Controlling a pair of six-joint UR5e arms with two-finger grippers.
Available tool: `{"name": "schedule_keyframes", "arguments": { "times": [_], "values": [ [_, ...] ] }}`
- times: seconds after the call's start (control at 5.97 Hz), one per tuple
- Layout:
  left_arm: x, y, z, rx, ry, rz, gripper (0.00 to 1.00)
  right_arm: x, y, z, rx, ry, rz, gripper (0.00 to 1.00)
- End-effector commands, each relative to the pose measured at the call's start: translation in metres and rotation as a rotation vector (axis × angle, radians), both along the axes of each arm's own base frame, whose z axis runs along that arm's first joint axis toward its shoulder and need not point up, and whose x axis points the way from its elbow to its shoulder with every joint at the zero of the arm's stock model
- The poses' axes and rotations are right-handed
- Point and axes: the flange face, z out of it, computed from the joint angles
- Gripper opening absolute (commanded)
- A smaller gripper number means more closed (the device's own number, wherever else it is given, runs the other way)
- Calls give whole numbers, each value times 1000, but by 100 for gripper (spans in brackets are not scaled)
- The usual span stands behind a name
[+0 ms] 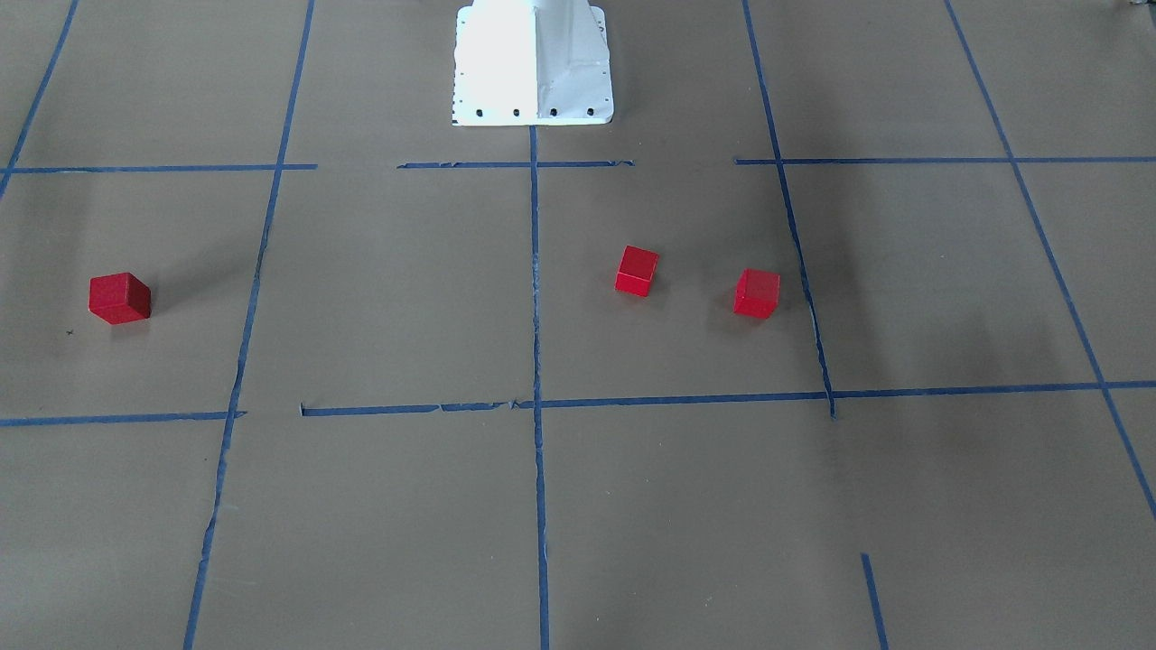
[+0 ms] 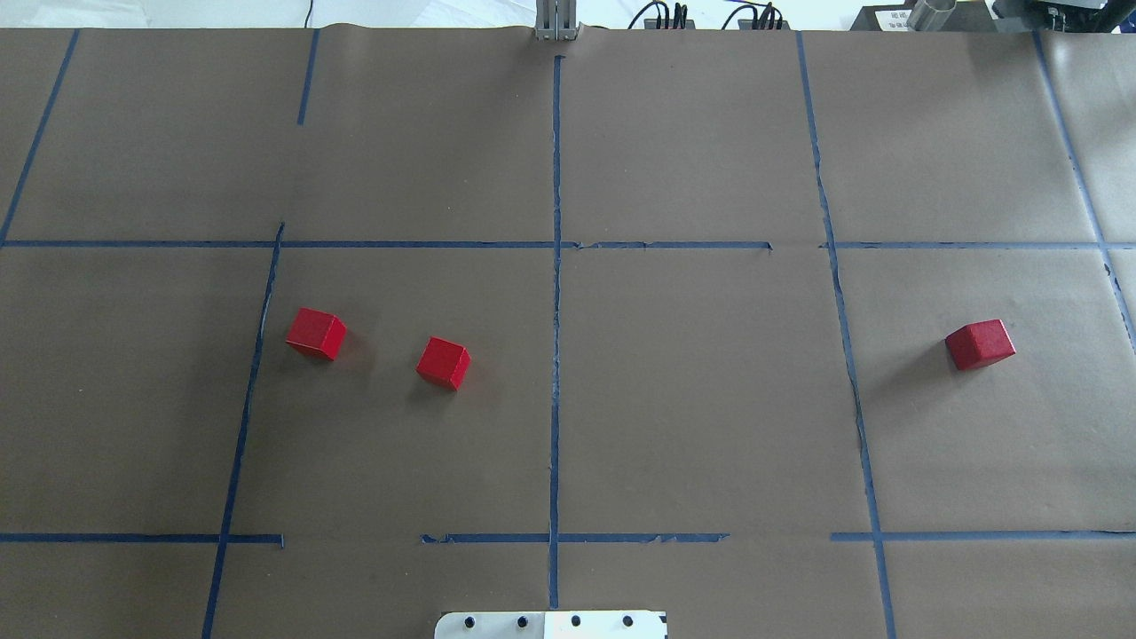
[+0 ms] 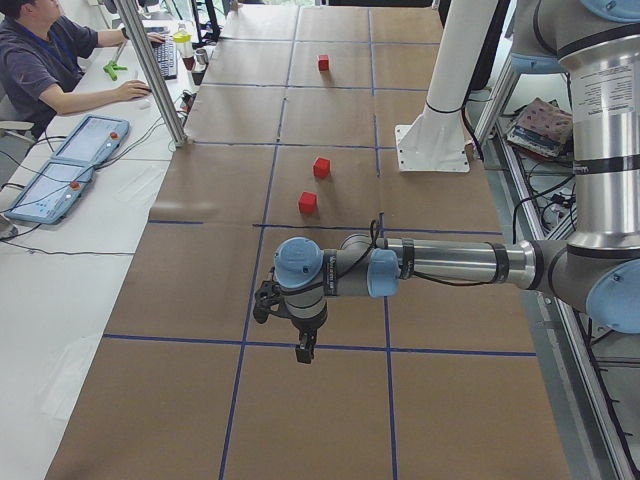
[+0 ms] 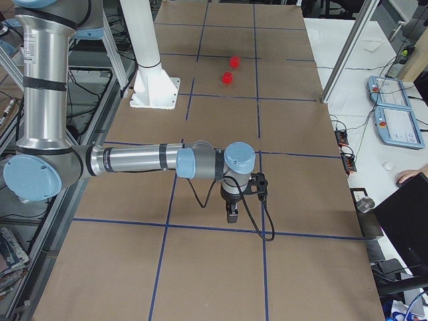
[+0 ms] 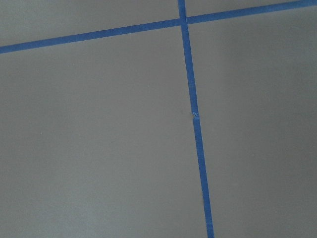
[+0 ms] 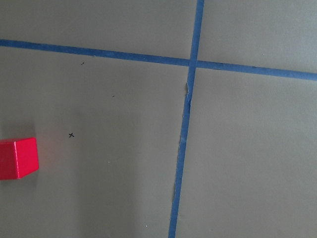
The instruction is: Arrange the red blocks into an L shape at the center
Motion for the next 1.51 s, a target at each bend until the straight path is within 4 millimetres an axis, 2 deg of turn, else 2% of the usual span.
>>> {"name": "schedule_keyframes", "arguments": {
  "times": [0.0, 0.17, 0.5, 0.67, 0.84, 1.34],
  "values": [
    [0, 0, -2, 4, 0, -1, 100, -20, -7, -9, 58, -5, -32, 100],
    [0, 0, -2, 4, 0, -1, 100, -43, -12, -18, 122, -13, -73, 100],
    [0, 0, -2, 5, 0, -1, 100, -128, -20, -57, 138, -62, -15, 100],
    [0, 0, -2, 5, 0, -1, 100, -177, -14, -63, 153, -40, -16, 100],
    [0, 1, 1, -2, 0, -1, 100, -202, -6, -61, 155, -20, -6, 100],
    [0, 2, 3, -5, 0, -1, 100, -243, 8, -53, 139, -18, -86, 100]
  ]
}}
